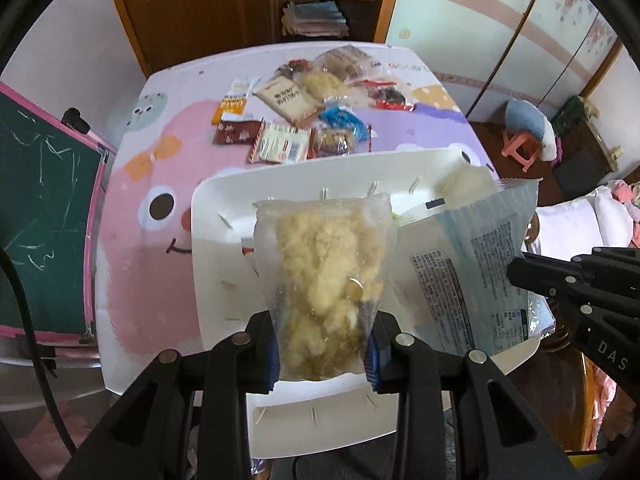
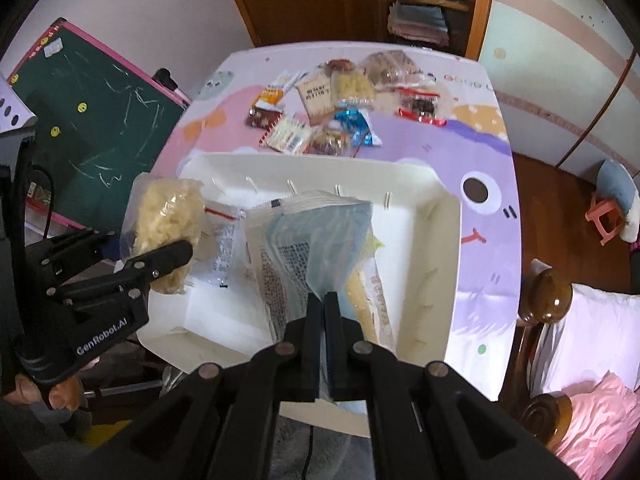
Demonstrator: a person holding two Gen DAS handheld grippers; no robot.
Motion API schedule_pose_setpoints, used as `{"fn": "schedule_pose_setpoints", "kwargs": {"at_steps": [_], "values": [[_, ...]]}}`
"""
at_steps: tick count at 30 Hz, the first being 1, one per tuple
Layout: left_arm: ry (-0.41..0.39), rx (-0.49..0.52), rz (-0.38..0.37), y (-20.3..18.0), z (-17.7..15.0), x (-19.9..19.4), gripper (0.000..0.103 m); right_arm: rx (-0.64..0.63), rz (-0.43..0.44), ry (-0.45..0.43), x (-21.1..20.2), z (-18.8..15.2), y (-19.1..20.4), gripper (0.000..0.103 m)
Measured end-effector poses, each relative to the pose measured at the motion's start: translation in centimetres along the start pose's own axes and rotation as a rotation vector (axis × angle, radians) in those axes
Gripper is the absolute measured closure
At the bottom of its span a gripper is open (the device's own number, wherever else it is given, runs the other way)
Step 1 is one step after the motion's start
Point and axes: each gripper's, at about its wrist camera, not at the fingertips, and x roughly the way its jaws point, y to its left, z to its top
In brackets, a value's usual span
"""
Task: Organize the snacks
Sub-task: 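Carry both bags over the white tray and release them inside, then withdraw both grippers from the tray toward the snack pile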
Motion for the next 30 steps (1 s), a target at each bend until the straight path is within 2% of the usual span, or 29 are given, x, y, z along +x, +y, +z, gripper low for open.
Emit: {"fn": "schedule_pose_setpoints", "kwargs": {"at_steps": [6,7,8,9,10,11,13,30], "values": [[0.017,-0.028,0.009,0.6,-0.2,0.4,0.071,0.033,-0.004,0.014,0.4,-0.4,-0.3,0.095],[0.019,-0.034,0.008,0.8,-0.1,0.4,0.066,0.034,-0.019,0.008,0.2,-0.3,-0.4,0.095],[0.019,-0.038,0.008,0.8,-0.2,0.3,0.049,0.031,-0.036,0.001,0.0,-0.3,-0.3,0.091],[0.016,-0.045,0.014,0.9,-0.2,0.1,0.037,0.029,-0.053,-0.003,-0.2,-0.2,-0.3,0.087],[0.004,-0.056,0.024,1.0,-0.2,-0.1,0.018,0.031,-0.064,-0.006,-0.4,-0.2,-0.3,0.078],[-0.019,-0.066,0.029,1.0,-0.3,-0.5,0.015,0.036,-0.066,-0.01,-0.6,-0.1,-0.4,0.068],[-0.048,-0.069,0.023,1.1,-0.2,-1.2,0.015,0.048,-0.06,-0.021,-1.0,-0.2,-0.5,0.062],[-0.109,-0.073,0.065,0.7,-0.5,-3.4,0.015,0.042,-0.05,-0.043,-2.5,-0.8,0.1,0.062]]}}
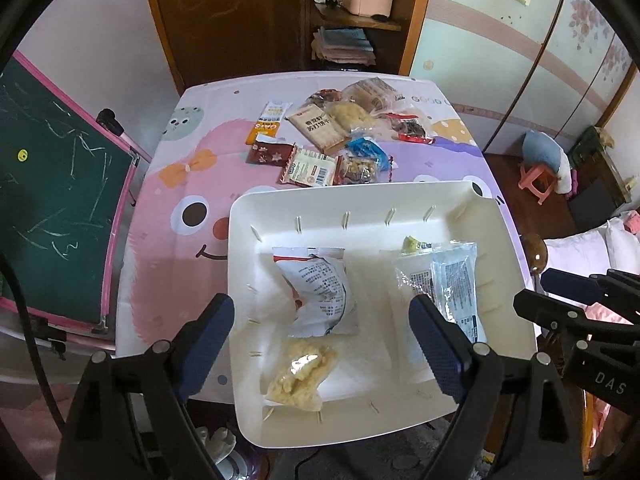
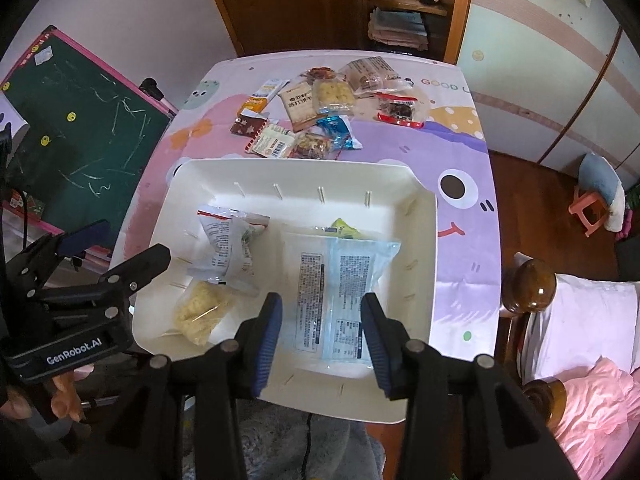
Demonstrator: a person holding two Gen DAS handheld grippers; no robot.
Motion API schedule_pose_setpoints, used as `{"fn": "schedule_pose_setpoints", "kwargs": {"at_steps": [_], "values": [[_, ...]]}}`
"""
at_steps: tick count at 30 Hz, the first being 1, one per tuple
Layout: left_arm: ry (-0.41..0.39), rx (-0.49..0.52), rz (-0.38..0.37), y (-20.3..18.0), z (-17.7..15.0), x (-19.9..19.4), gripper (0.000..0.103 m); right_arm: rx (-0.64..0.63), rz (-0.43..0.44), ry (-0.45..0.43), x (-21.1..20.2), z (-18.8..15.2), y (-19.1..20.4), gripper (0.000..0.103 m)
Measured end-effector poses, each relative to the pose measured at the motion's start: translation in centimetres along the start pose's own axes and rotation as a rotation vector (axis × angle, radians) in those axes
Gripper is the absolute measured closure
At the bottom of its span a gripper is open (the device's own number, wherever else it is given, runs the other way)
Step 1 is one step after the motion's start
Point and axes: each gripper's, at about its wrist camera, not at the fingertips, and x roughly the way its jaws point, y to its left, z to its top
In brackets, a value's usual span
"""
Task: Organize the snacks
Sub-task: 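Withdraw both grippers from the tray toward the snack pile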
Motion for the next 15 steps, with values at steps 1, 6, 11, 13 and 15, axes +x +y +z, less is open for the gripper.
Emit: {"fn": "schedule_pose_setpoints", "kwargs": {"at_steps": [1,6,11,13,15], "values": [[-0.002,0.0,0.001,-0.07,-0.04,-0.09,0.015,0.002,0.01,0.002,-0.02,-0.04,-0.05,0.062],[-0.01,0.003,0.007,-0.21,-0.16,-0.34,0.015,0.014,0.035,0.008,-0.03,-0.23,-0.16,0.062],[-0.016,0.0,0.009,-0.15,-0.17,-0.64,0.015,0.011,0.032,0.007,-0.06,-0.24,-0.15,0.062],[-0.017,-0.002,0.01,-0.05,-0.14,-0.73,0.015,0.015,0.034,0.005,-0.11,-0.22,-0.19,0.062],[-0.018,0.0,0.01,-0.03,-0.14,-0.75,0.015,0.014,0.032,0.006,-0.12,-0.21,-0.2,0.062]]}}
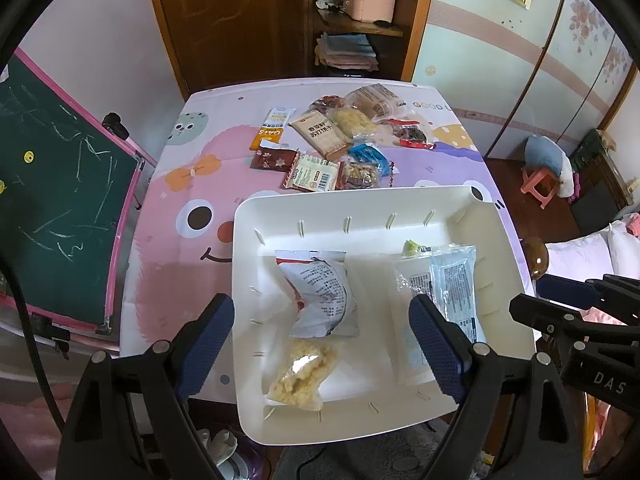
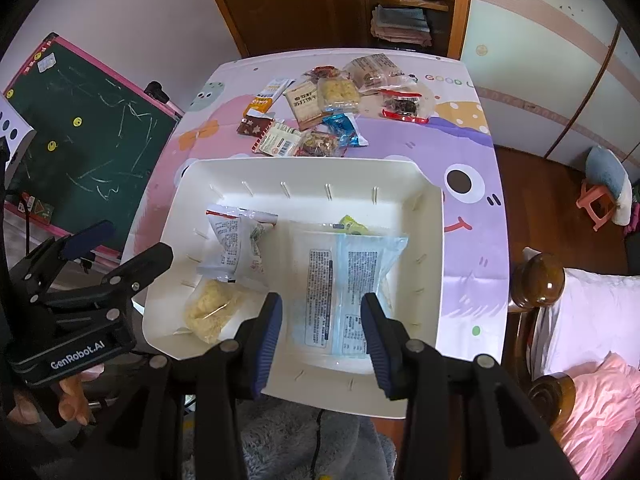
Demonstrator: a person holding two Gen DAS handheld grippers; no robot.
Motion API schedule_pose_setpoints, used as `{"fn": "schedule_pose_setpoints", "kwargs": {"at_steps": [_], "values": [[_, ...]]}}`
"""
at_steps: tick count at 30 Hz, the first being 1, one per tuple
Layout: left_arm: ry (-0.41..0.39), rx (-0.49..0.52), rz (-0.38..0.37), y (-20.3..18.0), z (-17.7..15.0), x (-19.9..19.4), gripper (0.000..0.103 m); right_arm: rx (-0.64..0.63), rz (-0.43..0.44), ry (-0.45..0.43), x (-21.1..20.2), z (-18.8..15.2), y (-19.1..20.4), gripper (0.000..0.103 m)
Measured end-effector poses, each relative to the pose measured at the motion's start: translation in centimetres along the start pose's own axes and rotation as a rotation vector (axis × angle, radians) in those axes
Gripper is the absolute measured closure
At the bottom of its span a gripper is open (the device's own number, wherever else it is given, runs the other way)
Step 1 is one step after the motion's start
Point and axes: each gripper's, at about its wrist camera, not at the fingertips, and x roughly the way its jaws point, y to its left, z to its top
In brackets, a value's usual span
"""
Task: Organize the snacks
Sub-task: 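Withdraw both grippers from the tray toward the snack pile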
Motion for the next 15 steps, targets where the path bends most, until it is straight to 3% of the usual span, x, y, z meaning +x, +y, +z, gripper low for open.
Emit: {"fn": "schedule_pose_setpoints", "kwargs": {"at_steps": [15], "values": [[-0.008,0.027,0.005,0.3,1.4,-0.4,0.015,0.03,0.005,-0.013,-0.2,1.0,-0.2,0.062]]}}
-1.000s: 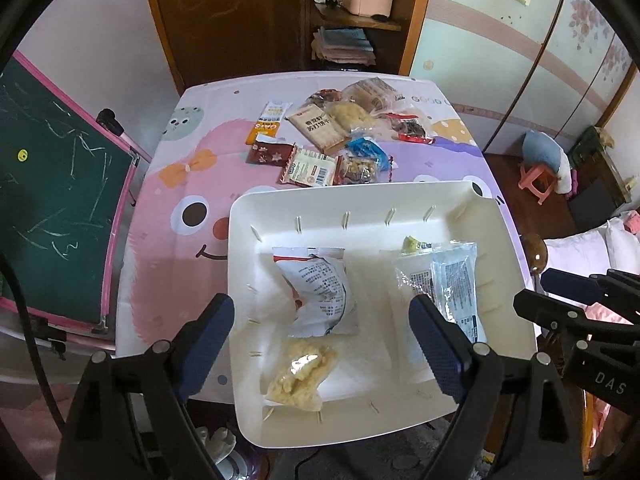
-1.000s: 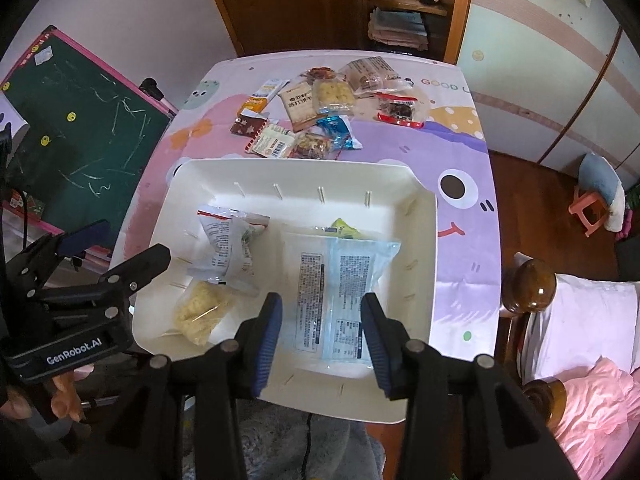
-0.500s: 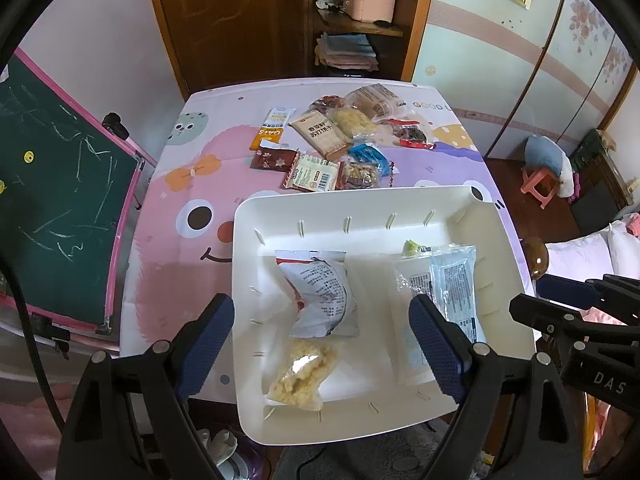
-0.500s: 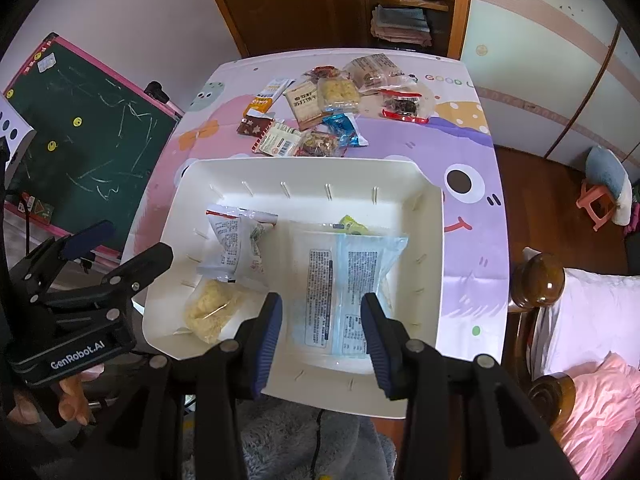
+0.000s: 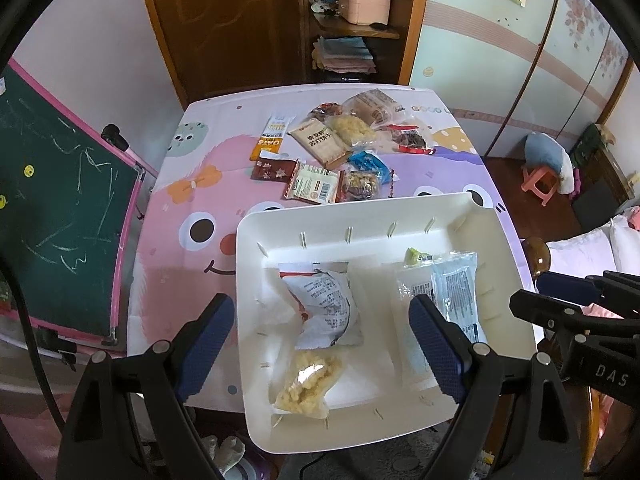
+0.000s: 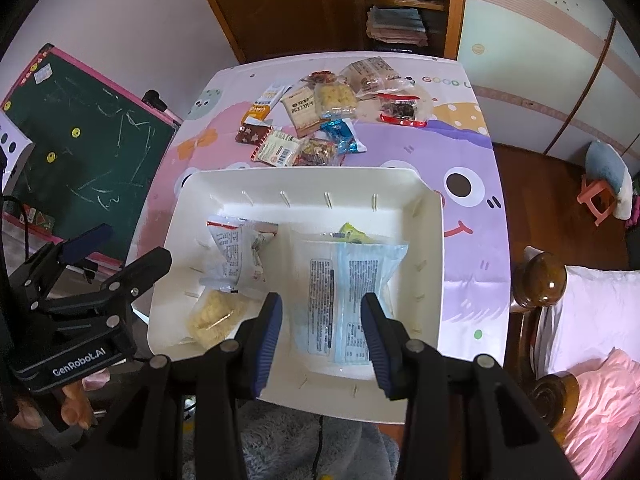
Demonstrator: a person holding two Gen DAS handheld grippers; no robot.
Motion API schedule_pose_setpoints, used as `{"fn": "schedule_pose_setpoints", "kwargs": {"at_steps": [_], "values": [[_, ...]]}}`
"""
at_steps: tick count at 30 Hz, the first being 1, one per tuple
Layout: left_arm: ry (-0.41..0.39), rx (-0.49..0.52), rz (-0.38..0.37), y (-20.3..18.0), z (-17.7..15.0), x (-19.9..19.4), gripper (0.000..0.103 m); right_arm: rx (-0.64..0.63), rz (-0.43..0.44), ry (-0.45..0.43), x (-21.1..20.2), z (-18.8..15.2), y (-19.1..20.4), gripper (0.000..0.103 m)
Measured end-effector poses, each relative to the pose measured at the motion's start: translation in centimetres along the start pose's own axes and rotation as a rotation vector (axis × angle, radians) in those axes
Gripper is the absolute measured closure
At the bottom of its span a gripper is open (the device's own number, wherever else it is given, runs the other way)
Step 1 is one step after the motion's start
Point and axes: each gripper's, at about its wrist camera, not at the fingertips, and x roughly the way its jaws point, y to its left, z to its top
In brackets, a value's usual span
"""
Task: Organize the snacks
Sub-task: 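Withdraw both grippers from the tray toward the snack pile, then grasp the OATS bar with left gripper while right grasps a clear printed bag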
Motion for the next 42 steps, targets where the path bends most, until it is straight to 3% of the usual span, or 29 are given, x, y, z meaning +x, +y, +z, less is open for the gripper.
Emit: {"fn": "schedule_pose_setpoints", "kwargs": {"at_steps": [11,20,30,35,38,42], "values": [[-0.006,0.028,-0.003,0.4,2.8,-0.1,0.015,0.024,-0.014,-0.036,-0.7,2.6,-0.8,0.062],[-0.039,0.038,0.017,2.5,8.2,-0.8,0.015,0.015,-0.035,-0.082,-2.0,7.5,-2.1,0.058],[-0.135,0.081,0.047,4.9,17.8,-2.4,0.014,-0.011,-0.1,-0.237,-7.0,17.7,-3.5,0.049],[-0.153,0.075,0.052,6.1,22.6,-1.7,0.014,-0.017,-0.15,-0.307,-8.2,23.5,-4.1,0.032],[-0.149,0.082,0.052,6.5,25.3,0.0,0.012,-0.02,-0.153,-0.324,-7.5,26.9,-4.5,0.026],[-0.105,0.087,0.055,7.1,28.1,4.4,0.012,-0.025,-0.163,-0.305,-4.0,31.4,-5.5,0.024]]}}
